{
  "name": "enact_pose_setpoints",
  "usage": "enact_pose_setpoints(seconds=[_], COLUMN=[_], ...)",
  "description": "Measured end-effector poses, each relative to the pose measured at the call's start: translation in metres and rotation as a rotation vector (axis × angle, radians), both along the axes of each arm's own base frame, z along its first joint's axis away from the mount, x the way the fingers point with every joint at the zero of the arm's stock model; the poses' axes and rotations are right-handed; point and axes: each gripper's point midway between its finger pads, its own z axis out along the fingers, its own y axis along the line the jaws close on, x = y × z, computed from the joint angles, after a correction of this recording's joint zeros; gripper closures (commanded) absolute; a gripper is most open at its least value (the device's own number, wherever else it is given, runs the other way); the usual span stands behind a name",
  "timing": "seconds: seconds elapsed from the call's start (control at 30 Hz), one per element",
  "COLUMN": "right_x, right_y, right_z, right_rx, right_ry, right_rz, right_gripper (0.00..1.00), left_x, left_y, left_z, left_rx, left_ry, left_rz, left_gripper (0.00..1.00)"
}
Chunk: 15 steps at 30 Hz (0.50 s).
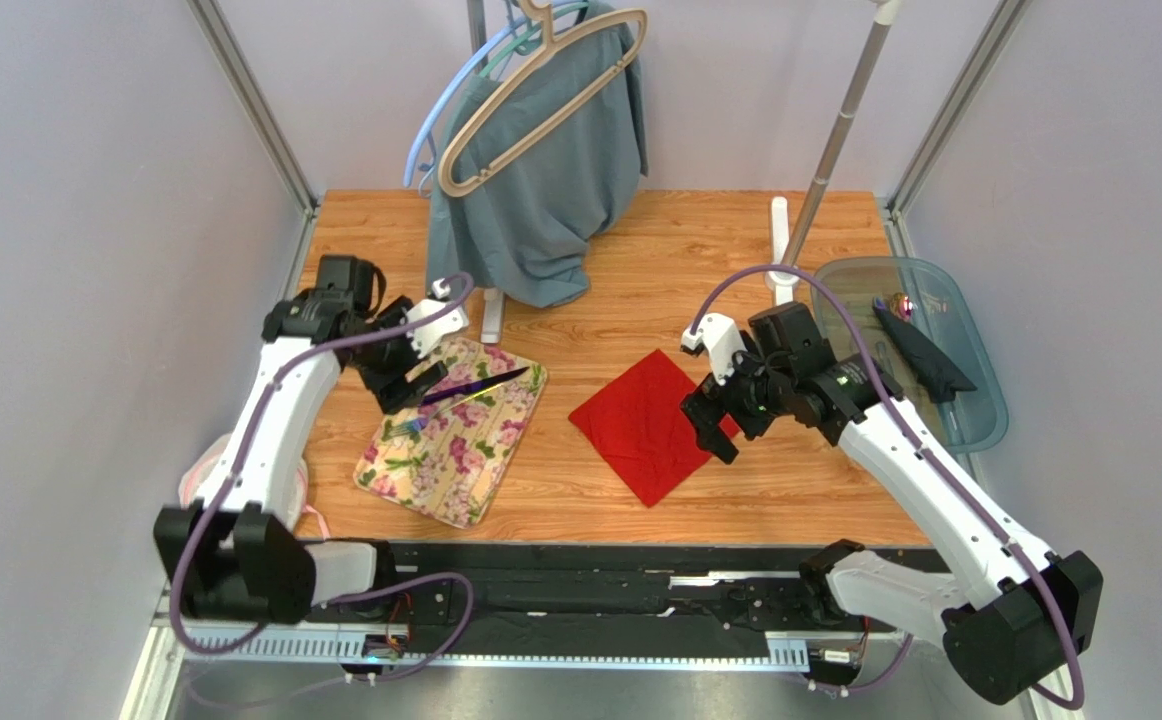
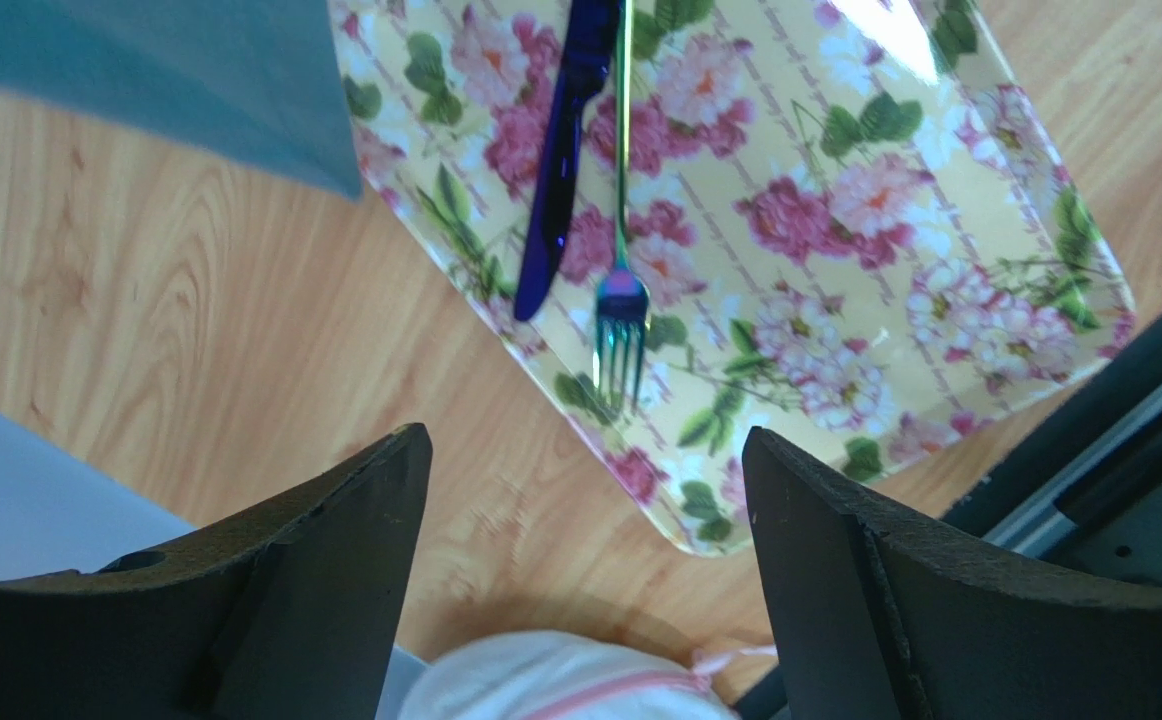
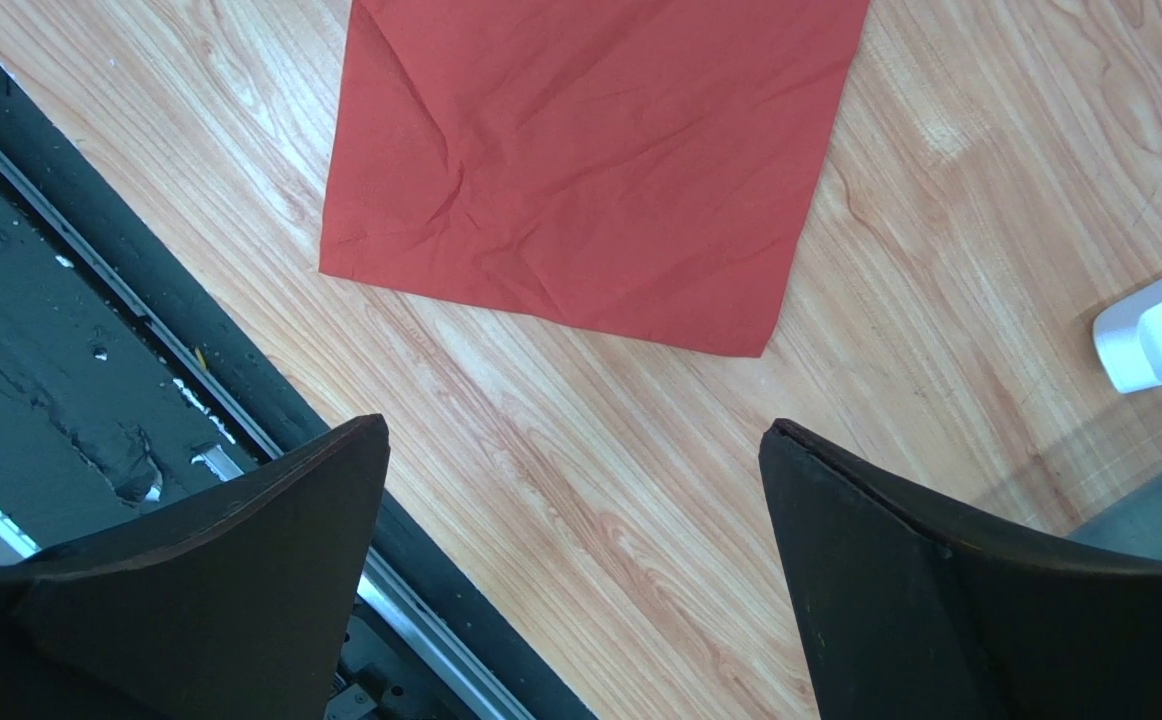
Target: Place the utensils on the paper napkin and roll it up
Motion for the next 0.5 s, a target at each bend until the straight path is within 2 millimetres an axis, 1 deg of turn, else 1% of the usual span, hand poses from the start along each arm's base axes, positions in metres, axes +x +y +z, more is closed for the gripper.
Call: enact_pose_setpoints(seconds=[0.07,0.17,0.2,0.27,0.4,0.5], right_x=[0.000,0.000,0.001,0.002,0.003,0.004], right_y=[0.000,-0.001,-0.002,-0.003,-0.005,-0.006], right_z=[0.000,-0.001,-0.001,-0.002,-0.003,-0.003], right_rx=[0.003,0.008,0.008,0.008,0.008,0.009], right_ry=[0.006,0.010,0.012,0.016,0.022,0.025], right_rz=[-0.002,-0.005,-0.009,-0.015,-0.028,-0.033], right_gripper=[0.00,0.00,0.00,0.00,0.00,0.00], left_x=[0.017,0.041,0.051,0.066,0.083,0.086], left_y=[-0.004,-0.012,-0.014,-0.018,-0.024,-0.029], left_z=[-0.007,-0.023,-0.031,-0.045,-0.075,-0.094], left_rx=[0.005,0.008,0.011,0.019,0.053,0.083], left_ry=[0.023,0.070,0.089,0.114,0.165,0.199], left_rz=[-0.036,-0.091,-0.115,-0.145,-0.199,-0.237], left_gripper=[0.28,0.35,0.40,0.43,0.47,0.48])
